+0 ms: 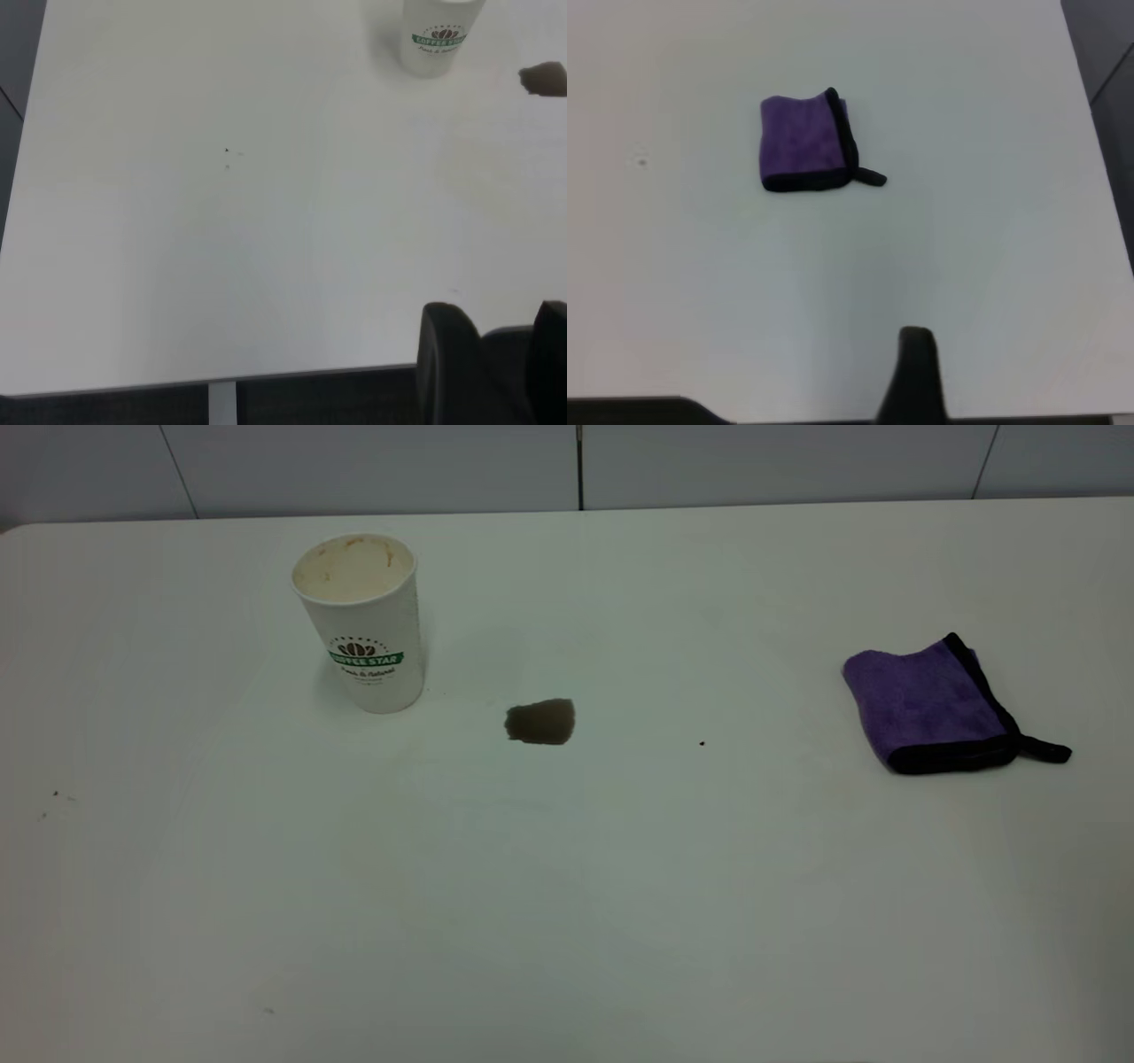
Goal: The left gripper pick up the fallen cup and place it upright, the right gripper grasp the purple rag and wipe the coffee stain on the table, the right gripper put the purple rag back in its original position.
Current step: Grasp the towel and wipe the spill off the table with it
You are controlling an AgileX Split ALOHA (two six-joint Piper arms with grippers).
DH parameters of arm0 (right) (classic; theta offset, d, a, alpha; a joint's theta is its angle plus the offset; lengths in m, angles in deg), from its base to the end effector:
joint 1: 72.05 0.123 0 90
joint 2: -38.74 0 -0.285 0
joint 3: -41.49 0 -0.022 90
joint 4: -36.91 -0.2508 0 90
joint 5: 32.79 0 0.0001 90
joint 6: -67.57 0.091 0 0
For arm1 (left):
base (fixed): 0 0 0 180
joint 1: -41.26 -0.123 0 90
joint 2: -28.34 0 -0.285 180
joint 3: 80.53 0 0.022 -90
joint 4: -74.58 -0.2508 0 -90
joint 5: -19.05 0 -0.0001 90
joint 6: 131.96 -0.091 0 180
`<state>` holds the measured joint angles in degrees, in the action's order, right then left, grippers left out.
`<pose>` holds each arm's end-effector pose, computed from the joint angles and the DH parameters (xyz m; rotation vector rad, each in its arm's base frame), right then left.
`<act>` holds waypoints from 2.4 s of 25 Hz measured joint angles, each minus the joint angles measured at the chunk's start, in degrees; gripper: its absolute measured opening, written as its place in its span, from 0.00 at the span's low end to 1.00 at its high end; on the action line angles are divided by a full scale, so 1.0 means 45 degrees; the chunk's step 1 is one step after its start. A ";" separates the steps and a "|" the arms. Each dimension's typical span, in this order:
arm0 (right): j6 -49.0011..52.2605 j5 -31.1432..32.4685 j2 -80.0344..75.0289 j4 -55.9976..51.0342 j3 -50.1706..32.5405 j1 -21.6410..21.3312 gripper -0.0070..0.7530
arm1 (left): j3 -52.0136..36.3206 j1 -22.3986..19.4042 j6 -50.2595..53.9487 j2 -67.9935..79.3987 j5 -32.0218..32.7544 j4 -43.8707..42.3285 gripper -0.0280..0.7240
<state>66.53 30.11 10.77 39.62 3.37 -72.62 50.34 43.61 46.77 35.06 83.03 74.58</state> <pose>0.0392 -0.0042 0.3212 -0.0109 2.2512 -0.0741 -0.0089 0.0004 0.2700 0.0661 2.0904 -0.0114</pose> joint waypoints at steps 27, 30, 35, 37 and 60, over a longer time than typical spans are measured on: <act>0.0006 -0.6693 -1.9055 0.0700 0.5765 0.1752 0.96 | 0.0000 0.0000 0.0054 0.0000 0.0000 0.0000 0.36; 0.0076 -0.6660 -2.0800 0.0700 0.6986 0.1889 0.96 | 0.0000 0.0000 0.0054 0.0000 0.0000 0.0000 0.36; 0.0076 -0.6452 -2.3175 0.0700 0.8827 0.1915 0.96 | 0.0000 0.0000 0.0054 0.0000 0.0000 0.0000 0.36; 0.0076 -0.6166 -2.4051 0.0689 0.9612 0.1915 0.95 | 0.0000 0.0000 0.0054 0.0000 0.0000 0.0000 0.36; -0.0421 -0.4932 -2.8440 -0.0122 1.3608 0.1915 0.84 | 0.0000 0.0000 0.0042 0.0000 0.0000 0.0000 0.36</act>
<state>64.64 7.91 -117.21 39.07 64.61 -64.00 50.34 43.61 46.96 35.06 83.03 74.58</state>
